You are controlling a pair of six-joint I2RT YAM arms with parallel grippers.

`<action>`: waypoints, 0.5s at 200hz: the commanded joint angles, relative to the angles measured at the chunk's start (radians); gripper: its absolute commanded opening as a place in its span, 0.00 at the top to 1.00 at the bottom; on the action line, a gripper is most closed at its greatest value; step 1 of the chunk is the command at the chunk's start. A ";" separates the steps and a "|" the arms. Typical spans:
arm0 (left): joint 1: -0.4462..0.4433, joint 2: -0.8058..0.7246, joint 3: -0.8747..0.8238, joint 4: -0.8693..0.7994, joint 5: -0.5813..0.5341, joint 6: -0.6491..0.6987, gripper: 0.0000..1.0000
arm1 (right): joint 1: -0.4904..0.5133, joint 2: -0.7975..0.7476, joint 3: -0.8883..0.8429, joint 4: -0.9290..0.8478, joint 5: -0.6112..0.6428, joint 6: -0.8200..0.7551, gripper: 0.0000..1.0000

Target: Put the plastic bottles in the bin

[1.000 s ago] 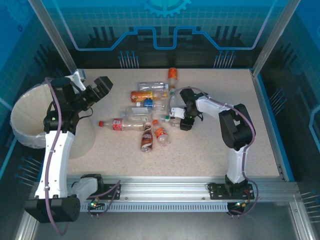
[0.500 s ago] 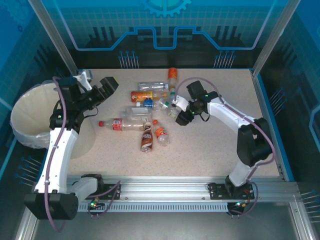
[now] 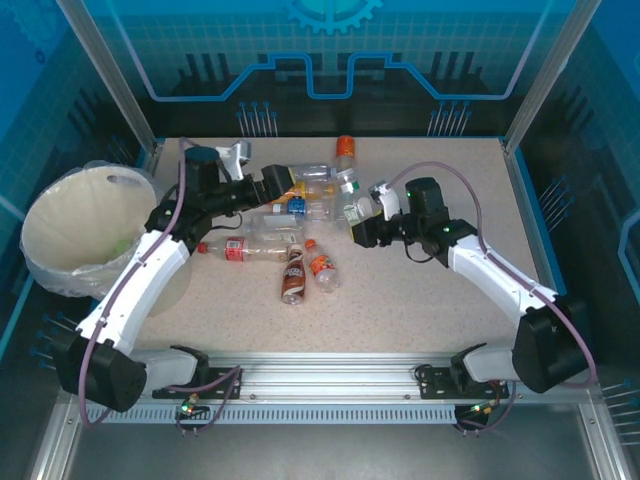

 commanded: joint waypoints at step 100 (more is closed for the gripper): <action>-0.117 0.071 -0.027 0.305 0.107 -0.059 0.01 | 0.054 -0.053 -0.052 0.494 -0.242 0.479 0.63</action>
